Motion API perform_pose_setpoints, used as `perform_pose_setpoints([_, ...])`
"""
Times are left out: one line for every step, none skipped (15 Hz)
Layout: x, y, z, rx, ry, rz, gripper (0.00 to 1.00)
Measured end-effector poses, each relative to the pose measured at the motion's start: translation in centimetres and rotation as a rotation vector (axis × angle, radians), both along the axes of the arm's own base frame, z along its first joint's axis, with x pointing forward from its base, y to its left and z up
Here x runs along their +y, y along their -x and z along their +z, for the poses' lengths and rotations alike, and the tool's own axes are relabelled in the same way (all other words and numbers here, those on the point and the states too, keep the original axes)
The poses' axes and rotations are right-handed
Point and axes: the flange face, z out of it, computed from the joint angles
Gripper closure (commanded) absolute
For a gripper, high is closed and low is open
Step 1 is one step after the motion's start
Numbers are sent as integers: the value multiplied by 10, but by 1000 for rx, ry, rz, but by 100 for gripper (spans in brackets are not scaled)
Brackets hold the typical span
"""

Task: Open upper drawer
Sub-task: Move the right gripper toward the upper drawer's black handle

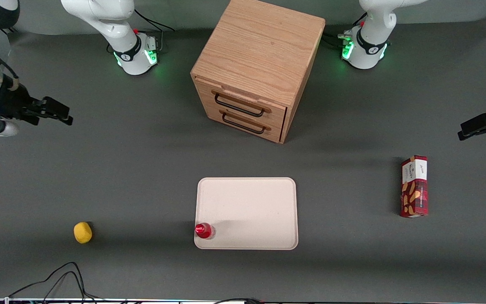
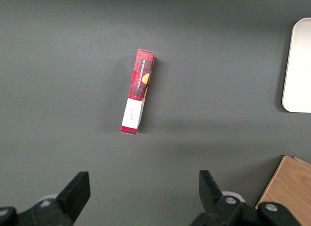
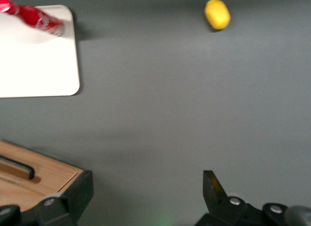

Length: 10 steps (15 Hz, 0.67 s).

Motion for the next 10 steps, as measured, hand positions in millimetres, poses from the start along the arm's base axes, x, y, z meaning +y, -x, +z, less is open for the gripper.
perform_pose_setpoints([18, 1, -1, -1, -2, 33, 0])
perform_pose_setpoints([38, 3, -2, 0, -4, 69, 0])
perform_pose_setpoints([58, 6, -3, 2, -6, 106, 0])
perform_pose_setpoints([79, 9, -5, 5, -9, 144, 0])
perform_pose_setpoints([99, 11, -7, 8, -12, 180, 0])
perform_pose_setpoints([119, 14, -9, 12, -16, 217, 0])
perform_pose_setpoints([142, 18, -13, 19, -26, 258, 0])
perform_pose_setpoints([166, 23, -17, 31, -50, 299, 0])
perform_pose_setpoints([193, 30, -23, 51, -88, 342, 0])
perform_pose_setpoints([215, 37, -28, 70, -117, 379, 0])
